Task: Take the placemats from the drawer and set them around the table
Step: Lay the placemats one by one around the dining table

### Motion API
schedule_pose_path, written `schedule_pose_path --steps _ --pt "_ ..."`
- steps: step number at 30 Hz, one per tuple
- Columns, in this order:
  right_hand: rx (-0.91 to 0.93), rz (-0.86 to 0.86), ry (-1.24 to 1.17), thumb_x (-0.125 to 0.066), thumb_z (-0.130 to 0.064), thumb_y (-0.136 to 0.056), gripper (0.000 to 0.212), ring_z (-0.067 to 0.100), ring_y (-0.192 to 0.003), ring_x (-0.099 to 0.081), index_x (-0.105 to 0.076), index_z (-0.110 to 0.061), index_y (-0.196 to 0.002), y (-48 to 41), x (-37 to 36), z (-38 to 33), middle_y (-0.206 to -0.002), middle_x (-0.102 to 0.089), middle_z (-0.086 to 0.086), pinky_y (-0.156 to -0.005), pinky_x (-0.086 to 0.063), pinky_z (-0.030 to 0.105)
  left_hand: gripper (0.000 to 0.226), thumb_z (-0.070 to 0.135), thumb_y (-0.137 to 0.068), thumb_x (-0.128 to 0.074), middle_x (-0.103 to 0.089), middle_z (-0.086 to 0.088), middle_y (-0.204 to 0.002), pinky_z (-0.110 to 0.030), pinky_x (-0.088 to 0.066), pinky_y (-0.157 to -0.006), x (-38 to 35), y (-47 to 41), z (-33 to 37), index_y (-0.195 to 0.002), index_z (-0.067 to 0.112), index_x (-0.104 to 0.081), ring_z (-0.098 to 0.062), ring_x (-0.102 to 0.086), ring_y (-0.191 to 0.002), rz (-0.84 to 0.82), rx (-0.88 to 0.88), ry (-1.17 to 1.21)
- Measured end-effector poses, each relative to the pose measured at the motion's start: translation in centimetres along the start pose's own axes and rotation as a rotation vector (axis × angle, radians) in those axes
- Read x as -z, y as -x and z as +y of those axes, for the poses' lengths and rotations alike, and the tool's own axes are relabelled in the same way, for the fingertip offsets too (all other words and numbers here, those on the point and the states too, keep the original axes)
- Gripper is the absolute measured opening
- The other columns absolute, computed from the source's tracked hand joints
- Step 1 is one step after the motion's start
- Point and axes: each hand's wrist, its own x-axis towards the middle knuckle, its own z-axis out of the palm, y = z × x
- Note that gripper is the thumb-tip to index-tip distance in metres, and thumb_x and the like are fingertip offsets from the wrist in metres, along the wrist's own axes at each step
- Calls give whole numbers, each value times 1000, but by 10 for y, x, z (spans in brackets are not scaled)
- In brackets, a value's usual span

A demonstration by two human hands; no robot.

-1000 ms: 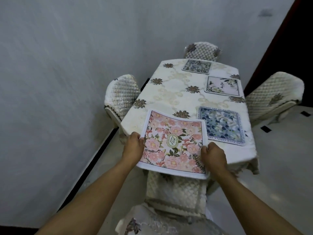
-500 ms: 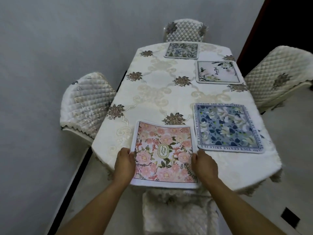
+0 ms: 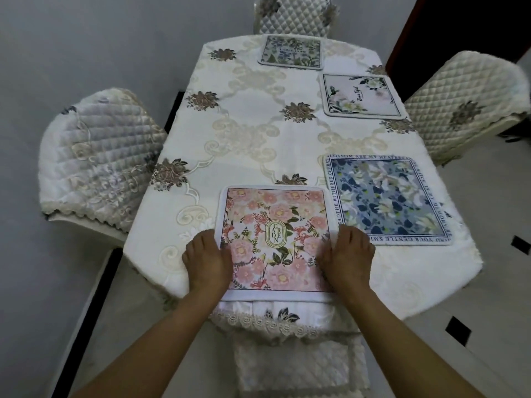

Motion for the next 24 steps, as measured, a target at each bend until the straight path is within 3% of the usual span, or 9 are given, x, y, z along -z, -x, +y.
schedule_pose_path --steps 3,6,9,13,17,19,21,24 --pt "318 -120 -81 -47 -30 -93 52 30 -139 -32 -40 -9 -141 23 -3 -37 -147 -43 14 -112 -24 46 50 23 -88 -44 -47 -17 -140 -50 -34 -104 -9 17 16 -135 5 -43 -35 -41 -128 -77 -218 9" --pt "470 -322 -118 -27 -35 -100 55 24 -148 -12 -24 -13 -151 51 -20 -75 -158 -19 3 -118 -5 44 53 26 -92 -36 -42 -17 -148 -45 -24 -112 -26 38 26 -140 4 -40 -31 -35 -139 -209 -348 -96" --pt "484 -366 -58 -21 -38 -100 57 20 -149 -9 -21 -13 -152 58 -32 -76 -159 -13 2 -119 -7 41 57 30 -94 -27 -39 -18 -149 -43 -16 -112 -32 43 21 -142 0 -39 -31 -31 -141 -259 -390 -198" --pt "426 -367 -40 -16 -45 -100 60 15 -149 -3 -15 -17 -153 53 -26 -44 -161 -14 1 -120 -7 38 58 33 -99 -23 -24 -16 -156 -42 -14 -114 -26 43 -2 -148 2 -24 -30 -13 -146 -288 -438 -229" --pt "374 -406 -83 -11 -47 -98 62 13 -149 -1 -16 -18 -153 43 -17 -26 -161 -16 0 -121 -4 35 63 37 -101 -7 -32 -21 -152 -41 -9 -115 -12 44 -5 -145 -1 -31 -31 -18 -144 -345 -442 -207" --pt "367 -418 -118 -10 -46 -96 64 16 -149 -5 -20 -16 -152 19 -18 -32 -160 -19 3 -121 -4 35 68 42 -99 -1 -17 -18 -157 -39 0 -120 -11 26 9 -149 1 -19 -31 -5 -147 -345 -434 -149" --pt "398 -419 -109 -11 -43 -95 64 20 -149 -10 -22 -15 -152 -20 -24 -51 -160 -21 5 -121 -5 36 67 42 -96 -1 -3 -14 -160 -37 6 -120 -18 -9 33 -151 5 -8 -28 6 -148 -353 -410 -101" --pt "468 -458 -82 -15 -40 -93 64 23 -149 -11 -20 -15 -152 -80 -41 -86 -160 -20 6 -120 -8 40 58 30 -100 -16 -2 -13 -161 -37 4 -121 -37 -70 66 -152 5 -7 -27 6 -148 -340 -428 -113"
